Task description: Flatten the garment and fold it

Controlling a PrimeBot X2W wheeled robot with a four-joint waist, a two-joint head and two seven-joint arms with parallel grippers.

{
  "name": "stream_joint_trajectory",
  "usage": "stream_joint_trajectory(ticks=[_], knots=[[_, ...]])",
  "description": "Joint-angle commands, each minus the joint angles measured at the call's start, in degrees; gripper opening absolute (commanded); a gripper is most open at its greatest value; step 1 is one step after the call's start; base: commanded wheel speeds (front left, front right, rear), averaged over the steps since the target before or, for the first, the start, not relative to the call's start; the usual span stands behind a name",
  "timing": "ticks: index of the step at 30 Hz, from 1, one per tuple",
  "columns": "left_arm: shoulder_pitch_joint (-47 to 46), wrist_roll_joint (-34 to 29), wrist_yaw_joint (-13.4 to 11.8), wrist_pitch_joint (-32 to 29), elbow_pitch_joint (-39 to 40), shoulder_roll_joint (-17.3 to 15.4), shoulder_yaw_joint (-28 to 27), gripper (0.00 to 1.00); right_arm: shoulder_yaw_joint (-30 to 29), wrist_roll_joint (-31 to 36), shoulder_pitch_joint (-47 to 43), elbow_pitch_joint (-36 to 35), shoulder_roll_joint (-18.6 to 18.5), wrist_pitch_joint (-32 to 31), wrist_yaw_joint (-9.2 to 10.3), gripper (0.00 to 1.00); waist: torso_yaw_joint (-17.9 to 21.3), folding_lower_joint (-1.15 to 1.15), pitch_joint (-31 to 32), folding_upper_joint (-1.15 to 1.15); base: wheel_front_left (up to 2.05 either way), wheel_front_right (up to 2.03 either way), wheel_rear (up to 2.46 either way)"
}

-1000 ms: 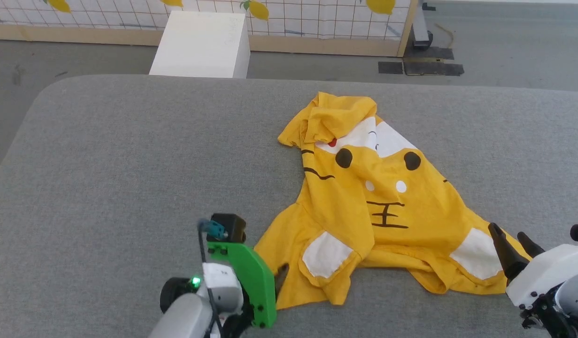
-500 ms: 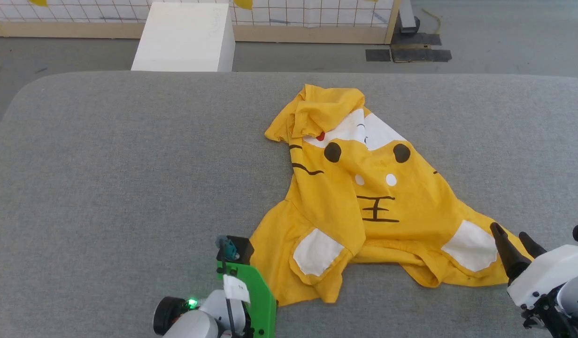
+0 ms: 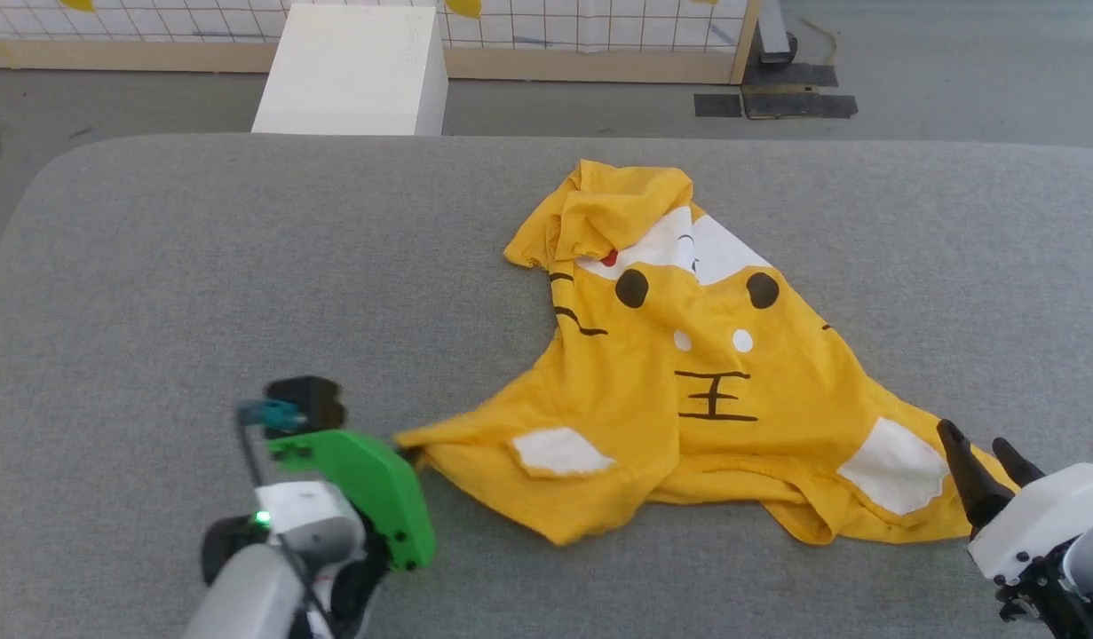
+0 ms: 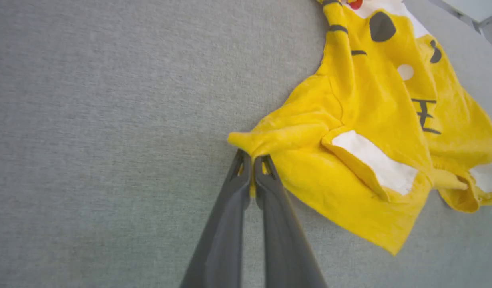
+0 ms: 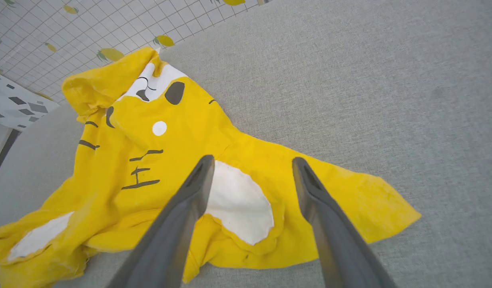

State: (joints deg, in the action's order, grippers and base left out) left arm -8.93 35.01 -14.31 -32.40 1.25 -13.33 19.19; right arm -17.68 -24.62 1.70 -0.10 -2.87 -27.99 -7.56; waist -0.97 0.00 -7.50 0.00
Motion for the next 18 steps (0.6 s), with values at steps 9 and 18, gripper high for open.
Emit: stream_joint_trajectory(ticks=[9, 18], knots=[[7.07, 2.98, -5.12, 5.13, 6.91, -0.73, -8.37, 0.00, -7.25, 15.60, -1.45, -3.86, -0.82, -10.95, 0.08, 1.00, 0.11, 0.00, -1.42, 0.00, 0.00, 0.00, 0.00], [7.93, 3.87, -5.23, 6.02, 8.31, -0.19, -8.94, 0.00, -4.20, 20.24, 1.85, -1.55, -3.12, -18.13, 0.08, 1.00, -0.97, 0.00, -4.32, 0.00, 0.00, 0.00, 0.00]])
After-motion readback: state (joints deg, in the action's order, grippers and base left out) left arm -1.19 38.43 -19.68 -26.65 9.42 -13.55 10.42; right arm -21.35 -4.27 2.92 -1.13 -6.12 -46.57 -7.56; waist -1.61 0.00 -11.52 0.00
